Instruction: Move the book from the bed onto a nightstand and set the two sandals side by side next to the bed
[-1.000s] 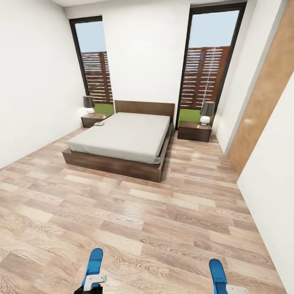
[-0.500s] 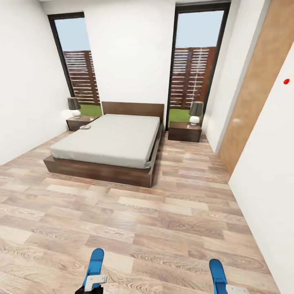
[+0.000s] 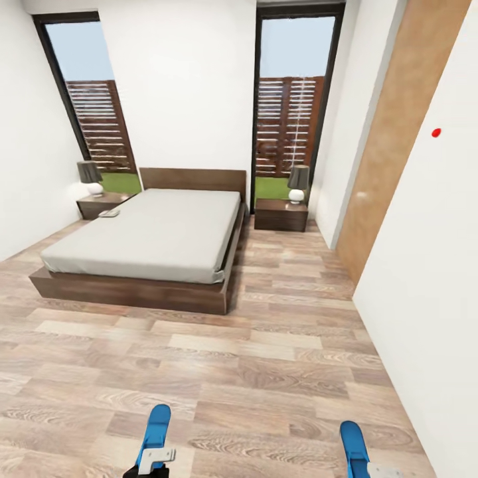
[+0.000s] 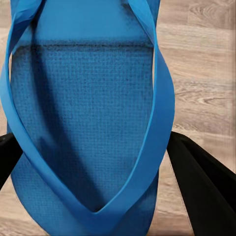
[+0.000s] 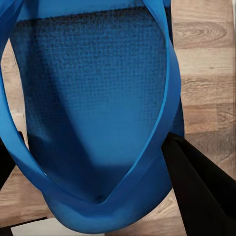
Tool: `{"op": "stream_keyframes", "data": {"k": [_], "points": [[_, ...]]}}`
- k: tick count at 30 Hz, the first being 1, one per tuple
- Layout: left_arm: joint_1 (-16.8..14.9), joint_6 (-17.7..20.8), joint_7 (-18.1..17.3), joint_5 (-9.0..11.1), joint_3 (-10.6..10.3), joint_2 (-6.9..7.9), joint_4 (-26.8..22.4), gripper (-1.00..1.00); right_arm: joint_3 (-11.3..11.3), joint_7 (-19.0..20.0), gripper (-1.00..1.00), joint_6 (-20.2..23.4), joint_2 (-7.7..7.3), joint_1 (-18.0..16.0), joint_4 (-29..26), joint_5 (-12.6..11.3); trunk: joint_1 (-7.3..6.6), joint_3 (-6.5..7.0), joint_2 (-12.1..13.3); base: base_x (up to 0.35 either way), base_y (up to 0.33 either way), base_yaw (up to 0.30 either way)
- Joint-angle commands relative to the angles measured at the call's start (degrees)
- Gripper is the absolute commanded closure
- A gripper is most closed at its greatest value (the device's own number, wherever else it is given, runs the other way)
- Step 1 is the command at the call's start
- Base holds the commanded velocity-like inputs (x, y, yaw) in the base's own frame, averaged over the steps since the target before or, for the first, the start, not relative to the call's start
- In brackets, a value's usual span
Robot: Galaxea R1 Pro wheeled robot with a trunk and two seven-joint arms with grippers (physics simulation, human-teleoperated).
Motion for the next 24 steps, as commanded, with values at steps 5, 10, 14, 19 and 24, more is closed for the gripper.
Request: {"op": "stream_keyframes", "data": {"k": [5,10,14,19,24], "points": [[0.0,0.0,0.5,0.4,-0.5,0.09,-0.1,1.00,-0.4,-0.1,1.00,-0.2,0.03,-0.1,0.1,0.4,0.04,-0.06,0.0,0.290,-0.074,-0.017],[0.0,0.0,0.5,0.4,-0.5,0.10,-0.1,1.00,-0.4,-0.1,1.00,-0.2,0.08,-0.1,0.1,0.4,0.04,-0.06,0.0,0.302,-0.071,-0.004],[0.0,0.0,0.5,0.4,-0.5,0.09,-0.1,1.00,-0.4,-0.1,1.00,-0.2,0.09,-0.1,0.1,0.4,0.04,-0.06,0.0,0.305,-0.086,-0.001],[0.0,0.0,0.5,0.4,-0.5,0.09,-0.1,1.00,-0.4,-0.1,1.00,-0.2,0.09,-0.1,0.1,0.4,0.04,-0.06,0.0,0.305,-0.094,-0.002],[0.0,0.0,0.5,0.4,-0.5,0.09,-0.1,1.00,-0.4,-0.1,1.00,-0.2,0.09,-0.1,0.1,0.4,0.04,-0.06,0.0,0.306,-0.102,-0.124]]}}
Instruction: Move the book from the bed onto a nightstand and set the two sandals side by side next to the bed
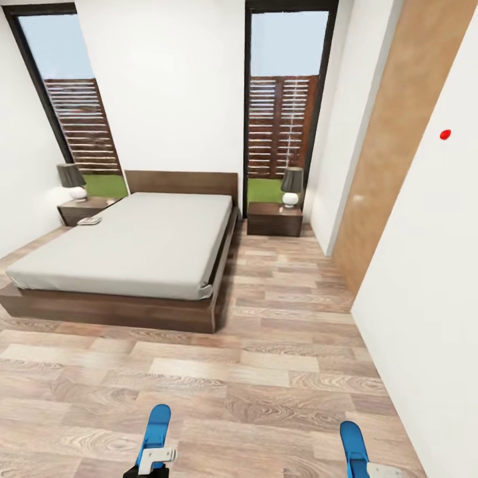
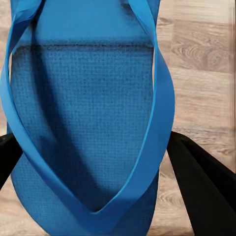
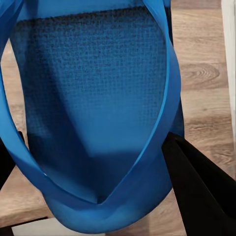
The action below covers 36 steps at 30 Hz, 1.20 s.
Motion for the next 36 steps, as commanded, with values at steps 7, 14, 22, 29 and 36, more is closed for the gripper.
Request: {"op": "stream_keyframes", "data": {"k": [7,14,22,29,36], "points": [[0.0,0.0,0.5,0.5,-0.5,0.11,-0.1,1.00,-0.4,-0.1,1.00,-0.2,0.02,-0.1,0.1,0.4,0.04,-0.07,0.0,0.306,-0.106,-0.224],[0.0,0.0,0.5,0.4,-0.5,0.11,-0.1,1.00,-0.4,-0.1,1.00,-0.2,0.02,-0.1,0.1,0.4,0.04,-0.07,0.0,0.306,-0.107,-0.062],[0.0,0.0,0.5,0.5,-0.5,0.12,-0.1,1.00,-0.4,-0.1,1.00,-0.2,0.02,-0.1,0.1,0.4,0.04,-0.07,0.0,0.306,-0.104,-0.011],[0.0,0.0,0.5,0.5,-0.5,0.09,0.3,1.00,-0.4,-0.1,1.00,-0.2,0.02,-0.1,0.1,0.4,0.04,-0.07,0.0,0.306,-0.089,-0.001],[0.0,-0.1,0.5,0.5,-0.4,-0.11,2.1,1.00,-0.4,-0.1,1.00,-0.2,0.02,-0.1,0.1,0.4,0.04,-0.07,0.0,0.306,-0.086,0.000]]}}
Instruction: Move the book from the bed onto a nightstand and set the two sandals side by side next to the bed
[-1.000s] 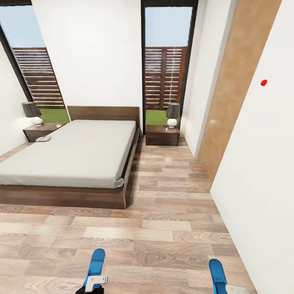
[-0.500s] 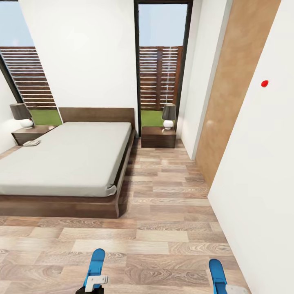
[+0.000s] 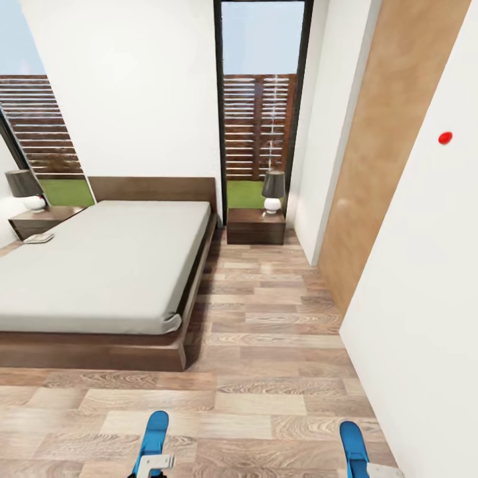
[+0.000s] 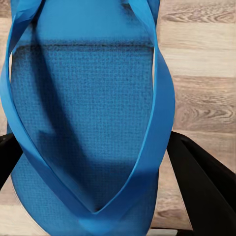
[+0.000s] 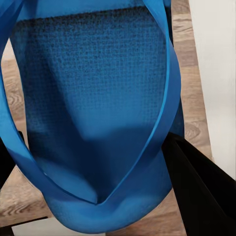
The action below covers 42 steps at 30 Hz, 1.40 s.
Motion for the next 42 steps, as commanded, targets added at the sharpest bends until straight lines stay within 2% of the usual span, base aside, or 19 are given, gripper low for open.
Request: {"op": "stream_keyframes", "data": {"k": [1,19,29,42], "points": [[0.0,0.0,0.5,0.4,-0.5,0.05,0.0,1.00,-0.4,-0.1,1.00,-0.2,0.02,-0.1,0.1,0.4,0.04,-0.06,0.0,0.306,-0.086,0.000],[0.0,0.0,0.5,0.4,-0.5,-0.07,0.3,1.00,-0.4,-0.1,1.00,-0.2,0.10,-0.1,0.1,0.4,0.04,-0.06,0.0,0.305,-0.107,-0.001],[0.0,0.0,0.5,0.4,-0.5,-0.07,0.3,1.00,-0.3,-0.1,1.00,-0.2,0.10,-0.1,0.1,0.4,0.04,-0.06,0.0,0.303,-0.021,-0.124],[0.0,-0.1,0.4,0.5,-0.4,-0.14,1.4,1.00,-0.3,-0.1,1.00,-0.2,0.11,-0.1,0.1,0.4,0.04,-0.06,0.0,0.303,-0.001,-0.019]]}}
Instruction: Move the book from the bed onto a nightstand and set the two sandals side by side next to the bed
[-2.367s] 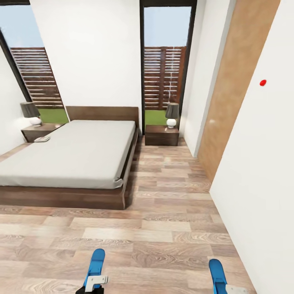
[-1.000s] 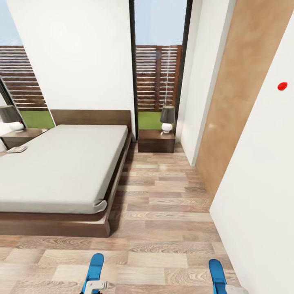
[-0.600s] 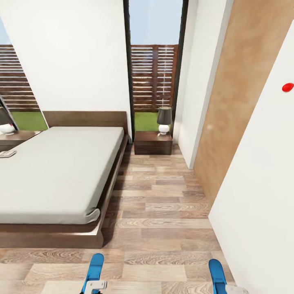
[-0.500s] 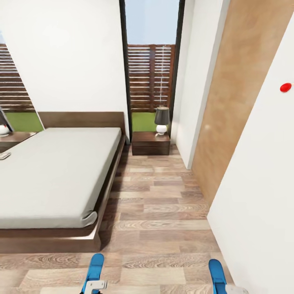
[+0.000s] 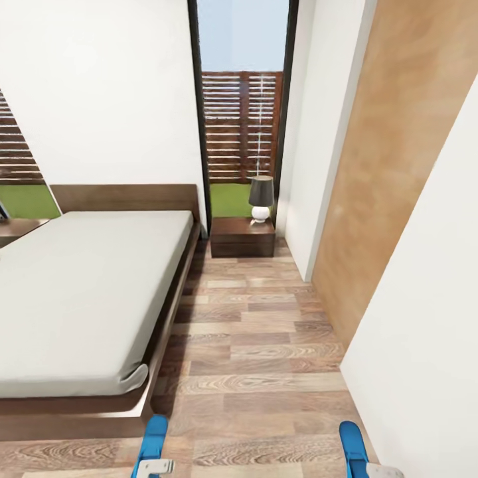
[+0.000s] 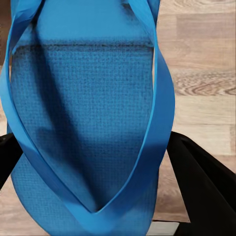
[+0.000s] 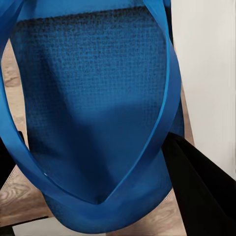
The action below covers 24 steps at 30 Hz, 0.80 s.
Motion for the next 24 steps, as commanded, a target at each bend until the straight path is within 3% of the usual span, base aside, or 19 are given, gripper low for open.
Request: {"op": "stream_keyframes", "data": {"k": [1,10,24], "points": [[-0.1,-0.1,0.4,0.5,-0.5,0.07,0.3,1.00,-0.4,-0.1,1.00,-0.2,0.02,-0.1,0.1,0.4,0.04,-0.06,0.0,0.300,0.000,-0.002],[-0.1,-6.6,-1.3,0.6,-0.4,-1.51,9.8,1.00,-0.4,-0.1,1.00,-0.6,0.01,0.0,1.6,0.5,0.04,-0.06,0.0,0.312,0.000,-0.001],[-0.1,-8.6,-1.9,0.7,-0.3,-2.02,11.9,1.00,-0.3,-0.1,1.00,-3.0,0.07,0.0,3.8,0.5,0.04,-0.06,0.0,0.333,0.000,0.000]]}}
